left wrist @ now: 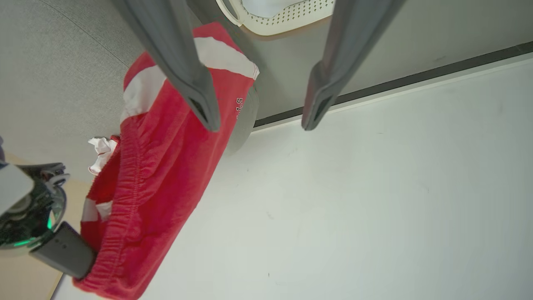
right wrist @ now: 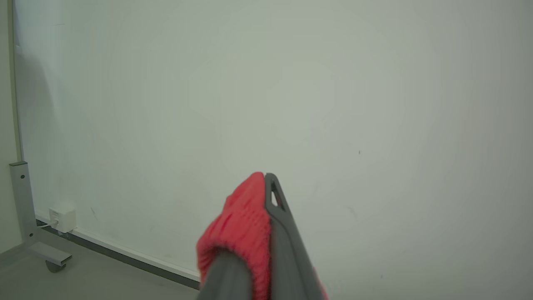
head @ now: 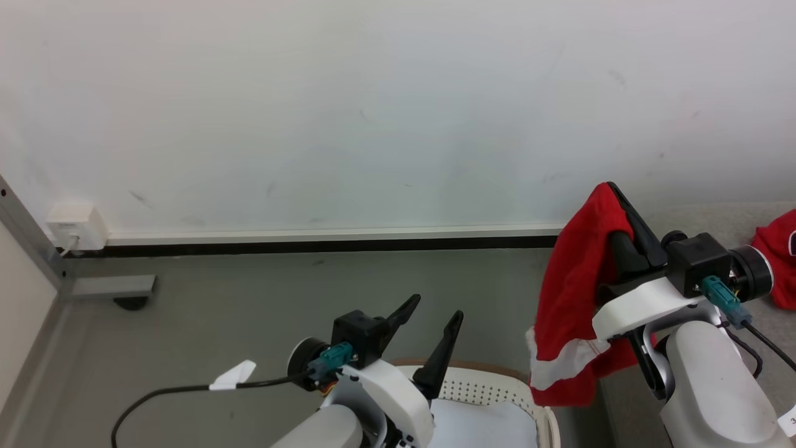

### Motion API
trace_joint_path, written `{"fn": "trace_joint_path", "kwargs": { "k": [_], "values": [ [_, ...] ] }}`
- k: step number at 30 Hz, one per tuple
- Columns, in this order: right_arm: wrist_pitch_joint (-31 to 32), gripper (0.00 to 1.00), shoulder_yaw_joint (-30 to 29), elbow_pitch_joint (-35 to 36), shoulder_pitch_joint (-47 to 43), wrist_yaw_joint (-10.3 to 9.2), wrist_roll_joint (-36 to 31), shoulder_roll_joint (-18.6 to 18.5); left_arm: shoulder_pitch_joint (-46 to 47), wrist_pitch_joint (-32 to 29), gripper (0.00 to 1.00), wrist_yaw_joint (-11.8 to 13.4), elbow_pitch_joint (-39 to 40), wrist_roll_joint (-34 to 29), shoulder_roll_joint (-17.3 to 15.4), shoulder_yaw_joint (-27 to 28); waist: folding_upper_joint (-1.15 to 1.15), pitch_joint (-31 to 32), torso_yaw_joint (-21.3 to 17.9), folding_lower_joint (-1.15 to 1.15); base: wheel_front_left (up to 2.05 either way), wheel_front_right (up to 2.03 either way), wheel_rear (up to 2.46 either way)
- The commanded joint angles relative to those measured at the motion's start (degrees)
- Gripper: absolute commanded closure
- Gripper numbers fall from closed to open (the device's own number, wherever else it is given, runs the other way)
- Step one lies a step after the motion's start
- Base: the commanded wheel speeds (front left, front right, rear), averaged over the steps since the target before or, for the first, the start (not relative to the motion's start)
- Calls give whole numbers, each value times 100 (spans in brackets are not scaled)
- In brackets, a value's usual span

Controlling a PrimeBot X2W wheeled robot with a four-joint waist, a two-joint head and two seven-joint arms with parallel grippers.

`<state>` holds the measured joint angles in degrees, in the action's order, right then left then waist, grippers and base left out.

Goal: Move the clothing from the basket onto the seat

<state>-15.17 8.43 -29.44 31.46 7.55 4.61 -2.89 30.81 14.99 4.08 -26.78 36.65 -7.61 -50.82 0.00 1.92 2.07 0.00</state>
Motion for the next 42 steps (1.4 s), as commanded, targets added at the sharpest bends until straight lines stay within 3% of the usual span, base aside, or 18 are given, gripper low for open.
{"fn": "trace_joint_path", "kwargs": {
  "k": [1,11,29,42],
  "values": [
    [5,100,-25,31,59,-13,-40,-7,-77,18,0,-24,-3,-89,22,54,0,-14,-50,0,0,0,0],
    [5,100,-105,51,111,-13,-75,-7,-160,17,0,-231,-74,-331,147,316,0,-51,-493,0,0,0,0],
    [5,100,-174,81,112,-13,-123,-7,-151,16,0,-504,-216,-614,355,508,0,-85,-1657,0,0,0,0],
    [5,100,-299,184,140,-13,-139,-62,-128,17,0,-597,-237,-676,435,543,0,-221,-1815,0,0,0,0]
  ]
}}
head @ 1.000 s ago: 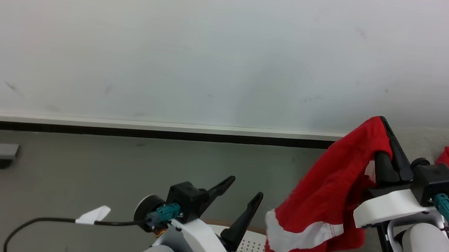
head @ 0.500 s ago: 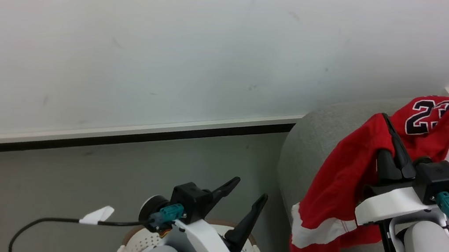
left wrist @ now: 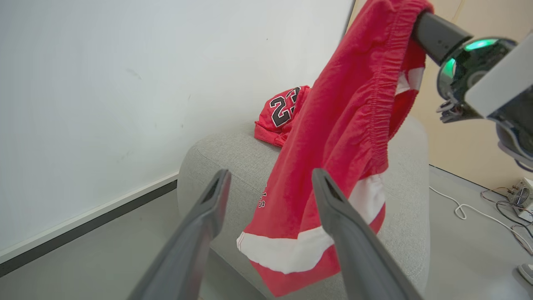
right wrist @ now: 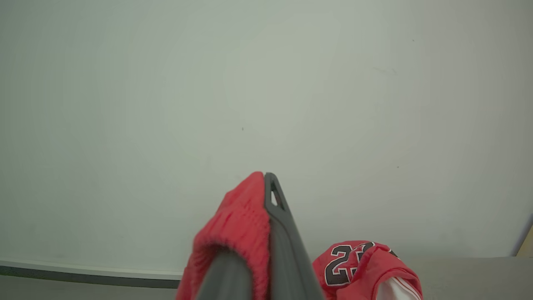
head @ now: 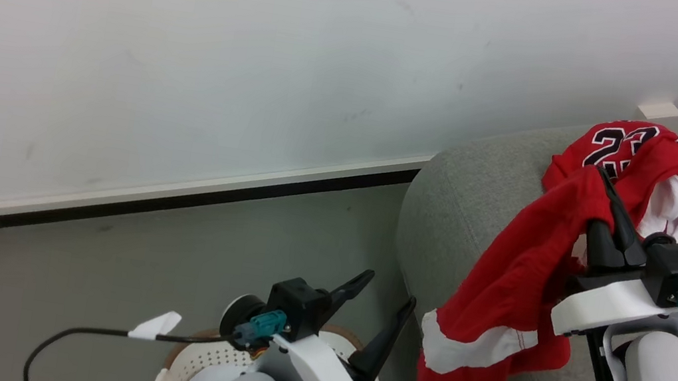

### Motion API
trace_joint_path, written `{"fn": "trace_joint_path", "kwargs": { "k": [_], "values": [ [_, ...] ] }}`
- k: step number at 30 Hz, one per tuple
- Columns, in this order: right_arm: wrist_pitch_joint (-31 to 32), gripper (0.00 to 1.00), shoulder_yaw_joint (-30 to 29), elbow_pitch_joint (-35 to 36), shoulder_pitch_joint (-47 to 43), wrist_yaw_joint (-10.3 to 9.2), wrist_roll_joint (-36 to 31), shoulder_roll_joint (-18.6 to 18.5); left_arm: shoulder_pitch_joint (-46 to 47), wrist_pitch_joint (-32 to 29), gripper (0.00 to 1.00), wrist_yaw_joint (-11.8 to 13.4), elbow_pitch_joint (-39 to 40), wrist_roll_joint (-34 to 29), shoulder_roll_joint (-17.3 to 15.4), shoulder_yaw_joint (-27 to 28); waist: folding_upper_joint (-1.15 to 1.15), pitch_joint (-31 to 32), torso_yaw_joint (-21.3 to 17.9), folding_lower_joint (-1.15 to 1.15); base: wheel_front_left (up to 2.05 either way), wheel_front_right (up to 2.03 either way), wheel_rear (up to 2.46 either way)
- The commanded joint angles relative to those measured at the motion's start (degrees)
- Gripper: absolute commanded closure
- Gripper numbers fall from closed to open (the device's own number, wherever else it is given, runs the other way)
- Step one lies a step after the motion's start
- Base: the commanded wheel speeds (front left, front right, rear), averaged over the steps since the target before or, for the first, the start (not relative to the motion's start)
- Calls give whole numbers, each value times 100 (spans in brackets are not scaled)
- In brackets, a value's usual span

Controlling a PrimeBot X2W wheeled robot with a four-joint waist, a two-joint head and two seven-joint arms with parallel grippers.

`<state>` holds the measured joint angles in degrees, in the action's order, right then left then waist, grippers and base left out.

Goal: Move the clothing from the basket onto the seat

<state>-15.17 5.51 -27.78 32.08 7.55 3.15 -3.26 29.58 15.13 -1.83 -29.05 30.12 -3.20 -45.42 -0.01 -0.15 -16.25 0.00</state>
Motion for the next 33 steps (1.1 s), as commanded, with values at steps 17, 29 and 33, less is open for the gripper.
{"fn": "trace_joint_path", "kwargs": {
  "k": [17,29,33],
  "values": [
    [50,100,-361,-128,1943,-13,-215,-1224,1304,2,0,-47,223,-297,17,-205,1,-2210,1004,0,0,0,0],
    [443,100,-1337,-1270,3987,-14,-187,-3115,2117,2,0,172,711,-70,20,-378,1,-3242,1597,0,0,0,0],
    [281,100,-1863,-1842,3382,-14,-247,-3251,1940,2,0,219,709,-48,21,-311,1,-3131,1616,0,0,0,0]
  ]
}}
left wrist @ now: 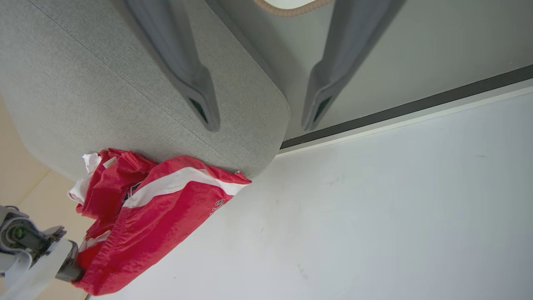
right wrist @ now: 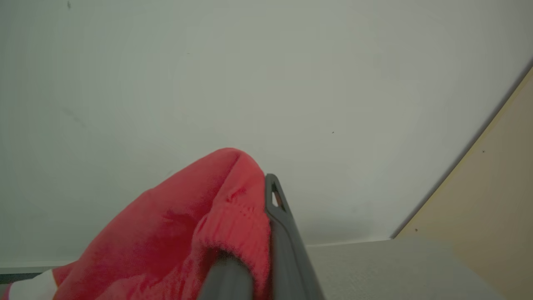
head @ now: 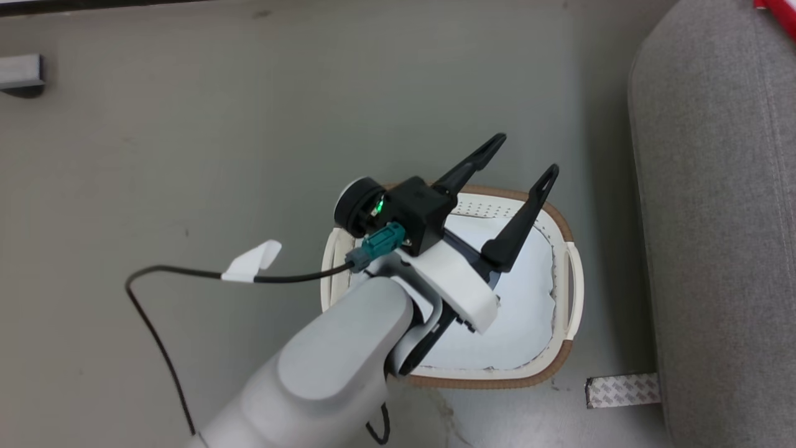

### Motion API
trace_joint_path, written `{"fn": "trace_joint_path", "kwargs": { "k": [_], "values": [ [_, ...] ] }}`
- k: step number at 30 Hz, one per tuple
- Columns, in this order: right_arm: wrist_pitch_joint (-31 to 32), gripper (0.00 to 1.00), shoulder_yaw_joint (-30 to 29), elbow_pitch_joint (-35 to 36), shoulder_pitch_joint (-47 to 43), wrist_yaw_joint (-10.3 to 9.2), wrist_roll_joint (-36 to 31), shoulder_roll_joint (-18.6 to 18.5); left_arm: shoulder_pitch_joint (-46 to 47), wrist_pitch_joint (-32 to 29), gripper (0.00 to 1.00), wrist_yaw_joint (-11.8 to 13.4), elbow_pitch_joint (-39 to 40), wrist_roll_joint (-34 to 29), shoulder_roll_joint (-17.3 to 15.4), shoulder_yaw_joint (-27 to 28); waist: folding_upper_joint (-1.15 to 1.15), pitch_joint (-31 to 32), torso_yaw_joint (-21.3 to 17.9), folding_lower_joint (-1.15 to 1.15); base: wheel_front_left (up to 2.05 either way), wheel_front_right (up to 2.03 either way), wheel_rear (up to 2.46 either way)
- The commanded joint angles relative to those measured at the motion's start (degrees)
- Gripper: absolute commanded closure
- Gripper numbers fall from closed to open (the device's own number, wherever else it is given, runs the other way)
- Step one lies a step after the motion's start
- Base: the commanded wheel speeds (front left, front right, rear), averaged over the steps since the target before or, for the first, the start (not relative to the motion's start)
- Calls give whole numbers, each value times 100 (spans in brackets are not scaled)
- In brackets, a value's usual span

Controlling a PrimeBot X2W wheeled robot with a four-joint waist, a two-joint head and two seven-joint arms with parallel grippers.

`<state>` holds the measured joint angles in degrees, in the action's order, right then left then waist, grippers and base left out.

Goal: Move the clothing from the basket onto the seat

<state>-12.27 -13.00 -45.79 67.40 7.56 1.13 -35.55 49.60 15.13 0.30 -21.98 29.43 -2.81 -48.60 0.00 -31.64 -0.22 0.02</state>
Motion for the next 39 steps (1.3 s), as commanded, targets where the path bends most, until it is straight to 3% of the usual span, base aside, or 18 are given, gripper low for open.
{"fn": "trace_joint_path", "kwargs": {
  "k": [1,10,16,26,27,28,29,39],
  "values": [
    [-58,100,-151,-188,-331,-15,-50,-47,-102,2,0,6,0,17,-14,18,0,53,8,-2,0,0,0],
    [-292,100,-1397,-1103,-2163,-15,-109,261,-569,2,0,-76,-289,-147,-33,267,0,445,-238,-2,0,0,0],
    [-292,100,-1957,-888,-2799,-15,-258,518,-880,2,0,-152,-403,-229,-73,434,0,747,-424,-2,0,0,0],
    [-293,98,-2513,-649,-3293,-15,-538,636,-1062,2,0,-191,-413,-274,-74,568,0,837,-522,-2,0,0,0],
    [-293,81,-2552,-651,-3312,-15,-572,657,-1065,2,0,-191,-404,-269,-79,577,0,813,-526,-2,0,0,0],
    [-293,54,-2587,-709,-3335,-15,-587,686,-1067,2,0,-194,-396,-272,-85,583,0,786,-530,-2,0,0,0],
    [-293,0,-2605,-737,-3345,-15,-618,710,-1063,2,0,-196,-393,-275,-92,584,0,753,-534,-2,0,0,0],
    [-294,0,-2526,-617,-3618,-15,-978,1064,-1104,2,0,-181,-351,-284,-193,648,0,595,-600,-2,0,0,0]
  ]
}}
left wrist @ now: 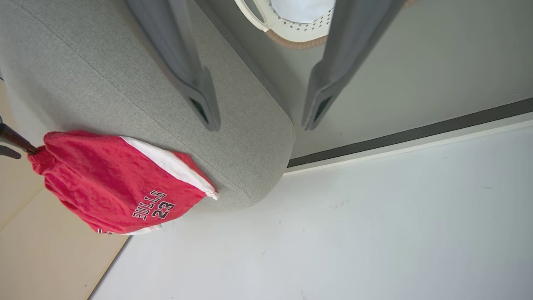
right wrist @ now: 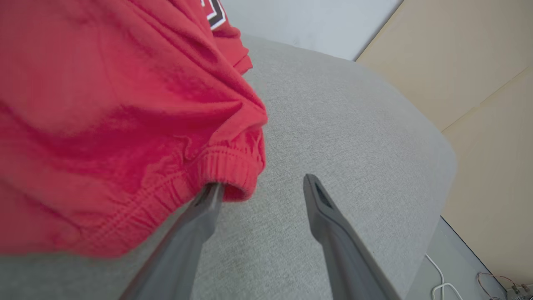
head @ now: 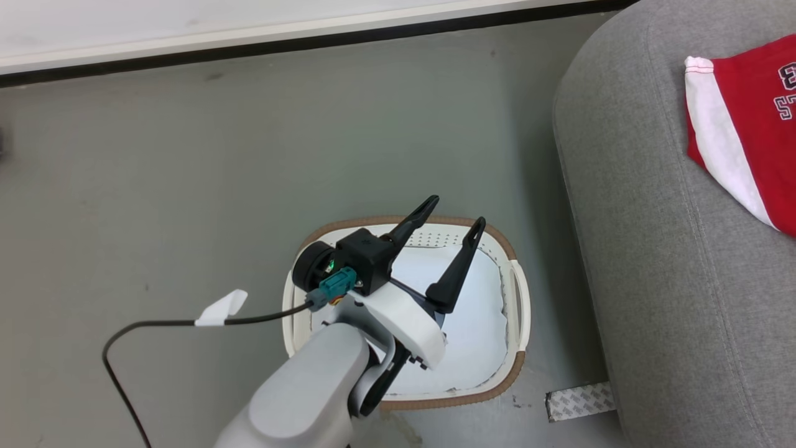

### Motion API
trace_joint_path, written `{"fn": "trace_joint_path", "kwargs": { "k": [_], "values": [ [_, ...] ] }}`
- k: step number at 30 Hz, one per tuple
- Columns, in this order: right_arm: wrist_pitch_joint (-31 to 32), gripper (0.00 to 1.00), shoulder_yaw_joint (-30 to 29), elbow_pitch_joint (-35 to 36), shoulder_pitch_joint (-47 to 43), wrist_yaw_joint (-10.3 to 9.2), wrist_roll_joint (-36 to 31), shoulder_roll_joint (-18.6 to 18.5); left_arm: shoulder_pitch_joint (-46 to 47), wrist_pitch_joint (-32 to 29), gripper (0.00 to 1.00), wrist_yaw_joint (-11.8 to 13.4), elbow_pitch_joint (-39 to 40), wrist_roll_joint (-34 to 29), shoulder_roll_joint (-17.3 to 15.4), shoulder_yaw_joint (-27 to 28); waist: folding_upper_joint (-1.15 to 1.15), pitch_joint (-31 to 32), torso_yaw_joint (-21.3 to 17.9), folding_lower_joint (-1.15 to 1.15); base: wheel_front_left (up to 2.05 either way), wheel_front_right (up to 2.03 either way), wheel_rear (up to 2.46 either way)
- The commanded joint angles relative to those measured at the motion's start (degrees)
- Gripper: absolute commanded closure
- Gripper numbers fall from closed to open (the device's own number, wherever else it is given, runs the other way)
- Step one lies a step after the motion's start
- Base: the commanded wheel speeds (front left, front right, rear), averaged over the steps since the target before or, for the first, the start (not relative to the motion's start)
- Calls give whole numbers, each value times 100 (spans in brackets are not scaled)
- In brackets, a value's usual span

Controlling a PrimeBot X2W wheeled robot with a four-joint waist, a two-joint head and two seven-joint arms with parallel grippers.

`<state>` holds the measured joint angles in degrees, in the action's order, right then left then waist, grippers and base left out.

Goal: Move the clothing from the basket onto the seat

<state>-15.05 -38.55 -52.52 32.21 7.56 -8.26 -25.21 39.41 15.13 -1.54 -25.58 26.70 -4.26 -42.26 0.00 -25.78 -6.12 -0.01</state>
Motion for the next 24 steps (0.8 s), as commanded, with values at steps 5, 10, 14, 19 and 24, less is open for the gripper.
{"fn": "trace_joint_path", "kwargs": {
  "k": [5,10,14,19,24],
  "values": [
    [-16,0,206,496,-510,-15,-184,339,-185,2,0,17,47,56,-77,89,0,184,-81,1,0,0,0],
    [-16,0,437,1251,-1007,-15,-20,652,-414,2,0,44,158,116,-143,285,0,480,-185,1,0,0,0],
    [-16,0,683,1918,-1354,-15,117,891,-708,2,0,79,305,102,-186,522,0,774,-255,1,0,0,0],
    [-8,0,1020,2542,-1617,-15,265,1157,-1080,2,0,148,426,39,-234,841,0,1078,-262,1,0,0,0],
    [-8,0,1507,3143,-1892,-14,361,1446,-1573,2,0,164,618,-27,-201,1284,0,1398,-140,1,0,0,0]
  ]
}}
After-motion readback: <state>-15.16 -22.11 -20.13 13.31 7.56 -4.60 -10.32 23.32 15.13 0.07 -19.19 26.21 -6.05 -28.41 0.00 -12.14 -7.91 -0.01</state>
